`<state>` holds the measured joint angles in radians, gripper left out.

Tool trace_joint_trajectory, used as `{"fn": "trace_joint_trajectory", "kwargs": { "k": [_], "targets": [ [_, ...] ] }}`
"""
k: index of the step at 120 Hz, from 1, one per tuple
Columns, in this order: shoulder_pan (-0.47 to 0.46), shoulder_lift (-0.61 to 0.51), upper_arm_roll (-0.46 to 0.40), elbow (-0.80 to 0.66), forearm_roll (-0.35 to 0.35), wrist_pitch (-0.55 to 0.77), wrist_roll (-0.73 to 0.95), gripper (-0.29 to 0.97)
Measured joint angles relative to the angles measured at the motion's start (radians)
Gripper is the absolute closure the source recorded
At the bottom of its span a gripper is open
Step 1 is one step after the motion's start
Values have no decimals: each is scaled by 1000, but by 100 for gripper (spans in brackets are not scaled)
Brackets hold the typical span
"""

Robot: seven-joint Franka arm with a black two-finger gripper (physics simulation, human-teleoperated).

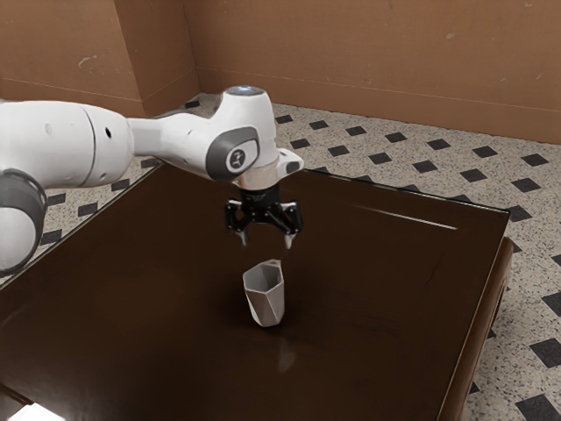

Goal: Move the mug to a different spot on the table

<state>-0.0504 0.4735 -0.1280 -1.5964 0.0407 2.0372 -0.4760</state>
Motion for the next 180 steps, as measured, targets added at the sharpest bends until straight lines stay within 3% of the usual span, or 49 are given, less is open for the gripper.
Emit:
{"fn": "trace_joint_trajectory", "kwargs": {
  "k": [25, 70, 124, 150, 180],
  "targets": [
    [-12, 123, 1, 80, 16, -20, -18, 0],
    [-12, 169, -2, 90, 16, -28, -38, 2],
    [-14, 173, -5, 91, 14, -32, -50, 59],
    [9, 158, -35, 173, -1, -151, -54, 68],
    [153, 163, -40, 222, -101, -408, -6, 72]
  ]
}}
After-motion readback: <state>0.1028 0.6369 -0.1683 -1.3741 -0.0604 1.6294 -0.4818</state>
